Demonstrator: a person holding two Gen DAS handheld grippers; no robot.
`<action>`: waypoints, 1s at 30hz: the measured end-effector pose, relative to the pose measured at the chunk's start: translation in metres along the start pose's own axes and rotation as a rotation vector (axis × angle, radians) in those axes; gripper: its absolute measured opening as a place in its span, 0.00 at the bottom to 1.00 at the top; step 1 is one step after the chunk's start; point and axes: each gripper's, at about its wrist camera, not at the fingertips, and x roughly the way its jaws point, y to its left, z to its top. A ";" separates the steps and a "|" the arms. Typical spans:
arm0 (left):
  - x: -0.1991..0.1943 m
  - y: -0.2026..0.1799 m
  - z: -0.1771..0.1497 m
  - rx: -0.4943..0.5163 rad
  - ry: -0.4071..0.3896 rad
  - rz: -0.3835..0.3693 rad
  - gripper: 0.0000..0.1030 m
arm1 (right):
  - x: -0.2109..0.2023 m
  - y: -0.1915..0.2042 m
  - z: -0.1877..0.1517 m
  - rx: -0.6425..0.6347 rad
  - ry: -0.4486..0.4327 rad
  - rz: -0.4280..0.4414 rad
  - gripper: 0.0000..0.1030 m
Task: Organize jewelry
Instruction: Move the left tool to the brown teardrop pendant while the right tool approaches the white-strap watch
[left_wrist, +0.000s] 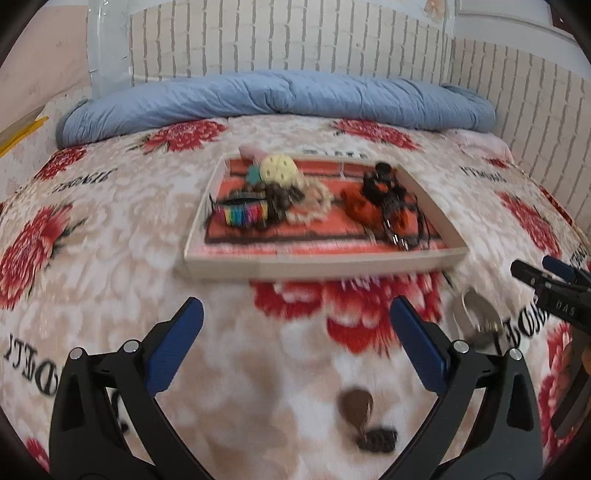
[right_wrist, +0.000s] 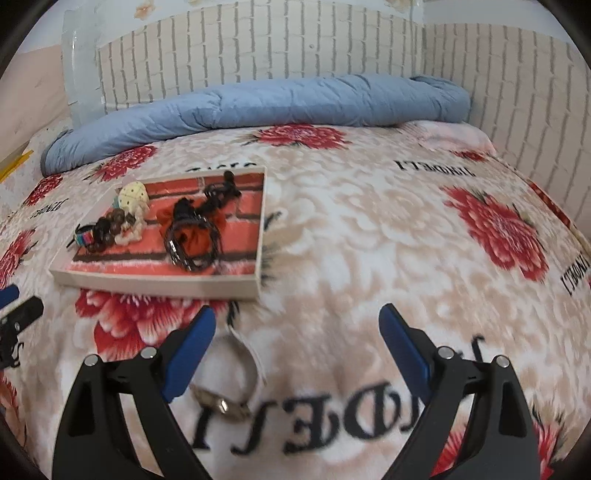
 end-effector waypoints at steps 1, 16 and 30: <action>-0.002 -0.002 -0.006 0.000 0.006 -0.001 0.95 | -0.002 0.000 -0.004 0.003 -0.002 0.000 0.86; 0.001 -0.027 -0.066 0.003 0.111 0.005 0.95 | -0.009 0.024 -0.035 -0.043 0.007 0.022 0.86; 0.018 -0.029 -0.078 0.004 0.168 -0.010 0.70 | 0.028 0.059 -0.046 -0.106 0.091 -0.001 0.85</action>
